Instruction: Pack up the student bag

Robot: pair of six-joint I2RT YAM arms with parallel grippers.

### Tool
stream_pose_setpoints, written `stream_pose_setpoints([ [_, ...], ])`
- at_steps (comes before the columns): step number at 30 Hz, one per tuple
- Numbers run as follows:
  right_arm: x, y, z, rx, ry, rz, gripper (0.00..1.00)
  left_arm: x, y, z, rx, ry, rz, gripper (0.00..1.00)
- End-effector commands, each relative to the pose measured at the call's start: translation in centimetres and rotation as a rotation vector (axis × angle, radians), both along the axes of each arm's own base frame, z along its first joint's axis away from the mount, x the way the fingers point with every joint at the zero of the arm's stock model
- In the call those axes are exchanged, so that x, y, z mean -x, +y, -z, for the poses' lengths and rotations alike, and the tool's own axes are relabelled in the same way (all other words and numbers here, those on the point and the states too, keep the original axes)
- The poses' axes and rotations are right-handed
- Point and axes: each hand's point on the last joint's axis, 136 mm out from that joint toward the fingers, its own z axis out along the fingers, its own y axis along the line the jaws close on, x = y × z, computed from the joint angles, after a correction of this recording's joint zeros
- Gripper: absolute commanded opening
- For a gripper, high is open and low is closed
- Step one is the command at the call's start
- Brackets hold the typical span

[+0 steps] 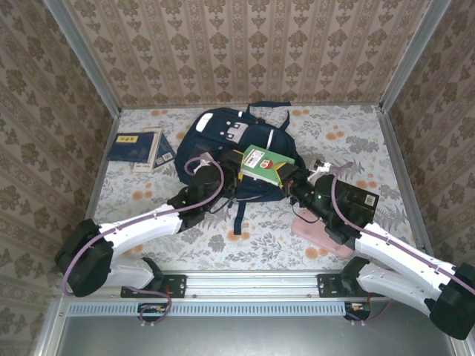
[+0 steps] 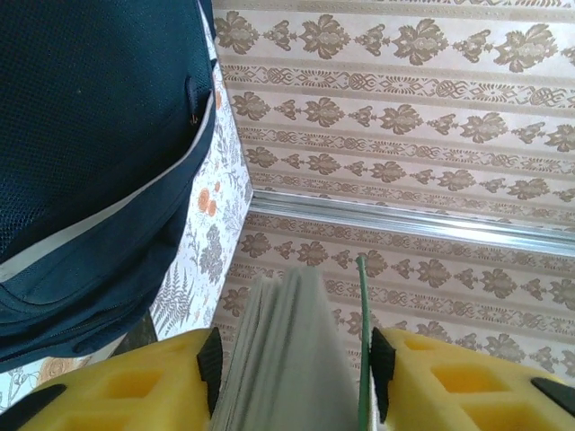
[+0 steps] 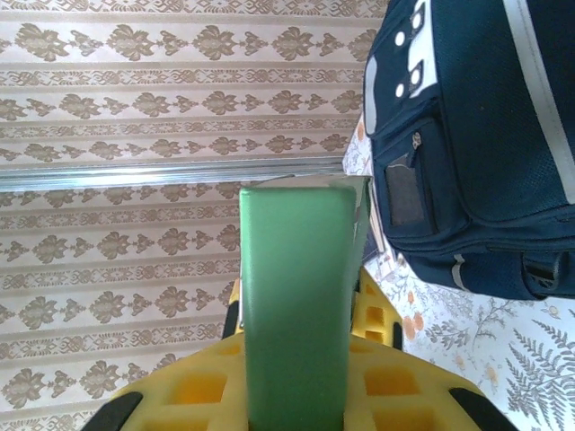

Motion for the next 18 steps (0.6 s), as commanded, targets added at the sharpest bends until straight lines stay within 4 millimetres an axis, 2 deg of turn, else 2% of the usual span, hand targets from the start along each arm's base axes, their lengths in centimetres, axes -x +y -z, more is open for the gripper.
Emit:
stream_pose_setpoints([
  [1, 0.4, 0.6, -1.1, -0.064, -0.024, -0.03, 0.0, -0.4, 0.5, 0.1, -0.014, -0.01, -0.022, 0.46],
  [10, 0.2, 0.9, -0.1, -0.041, -0.003, -0.036, 0.0, -0.3, 0.7, -0.2, -0.008, -0.027, -0.025, 0.26],
  [14, 0.2, 1.2, 0.1, -0.022, -0.001, -0.049, 0.0, -0.2, 0.6, -0.3, -0.014, -0.039, -0.018, 0.13],
  [16, 0.1, 1.4, 0.2, -0.013, -0.001, -0.052, 0.06, -0.1, 0.4, -0.3, -0.011, -0.044, -0.012, 0.09],
  [18, 0.0, 1.5, 0.0, -0.002, -0.008, -0.056, 0.21, -0.1, 0.1, -0.5, -0.003, -0.054, -0.003, 0.06],
])
